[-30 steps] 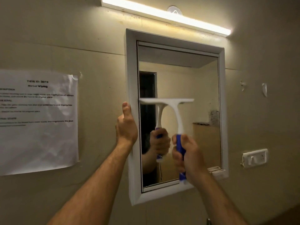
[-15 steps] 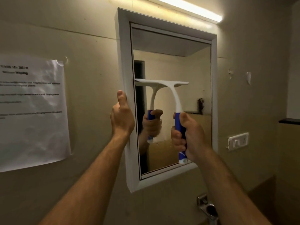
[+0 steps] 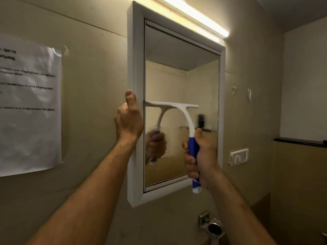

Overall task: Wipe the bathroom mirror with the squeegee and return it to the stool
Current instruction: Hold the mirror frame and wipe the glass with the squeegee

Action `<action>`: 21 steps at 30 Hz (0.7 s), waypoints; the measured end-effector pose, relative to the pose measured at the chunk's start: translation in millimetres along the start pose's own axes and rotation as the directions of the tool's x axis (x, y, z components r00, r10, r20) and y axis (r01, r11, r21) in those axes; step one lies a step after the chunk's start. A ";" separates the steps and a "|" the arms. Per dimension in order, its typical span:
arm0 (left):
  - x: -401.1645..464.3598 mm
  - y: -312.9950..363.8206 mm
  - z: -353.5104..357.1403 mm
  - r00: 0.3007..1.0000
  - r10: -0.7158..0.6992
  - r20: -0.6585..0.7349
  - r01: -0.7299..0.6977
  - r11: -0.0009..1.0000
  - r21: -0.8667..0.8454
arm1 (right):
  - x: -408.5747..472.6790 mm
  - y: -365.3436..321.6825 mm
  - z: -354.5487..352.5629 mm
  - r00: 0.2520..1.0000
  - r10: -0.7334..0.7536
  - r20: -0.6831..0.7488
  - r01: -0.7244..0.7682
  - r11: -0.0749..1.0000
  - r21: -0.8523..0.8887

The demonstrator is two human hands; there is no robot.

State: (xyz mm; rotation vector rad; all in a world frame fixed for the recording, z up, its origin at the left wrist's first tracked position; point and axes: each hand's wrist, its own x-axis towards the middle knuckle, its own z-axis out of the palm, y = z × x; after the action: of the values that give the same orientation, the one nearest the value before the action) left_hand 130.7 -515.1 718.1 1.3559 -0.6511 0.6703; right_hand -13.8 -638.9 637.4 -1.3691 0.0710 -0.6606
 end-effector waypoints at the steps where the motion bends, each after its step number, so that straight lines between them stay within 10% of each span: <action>1: 0.0 -0.3 -0.2 1.000 -0.001 0.001 0.001 1.000 -0.002 | 3.1 -5.9 -0.9 1.000 -0.001 0.001 0.001 1.000 -0.009; 21: 0.4 -1.4 -0.2 1.000 0.009 0.003 -0.009 1.000 0.017 | -2.9 14.0 5.1 0.999 -0.024 -0.024 0.024 0.999 -0.034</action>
State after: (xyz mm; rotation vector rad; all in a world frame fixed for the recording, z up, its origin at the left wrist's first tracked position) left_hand 132.0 -514.9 717.4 1.3711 -0.6556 0.6826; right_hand -8.5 -632.3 624.7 -1.3964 0.0856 -0.6989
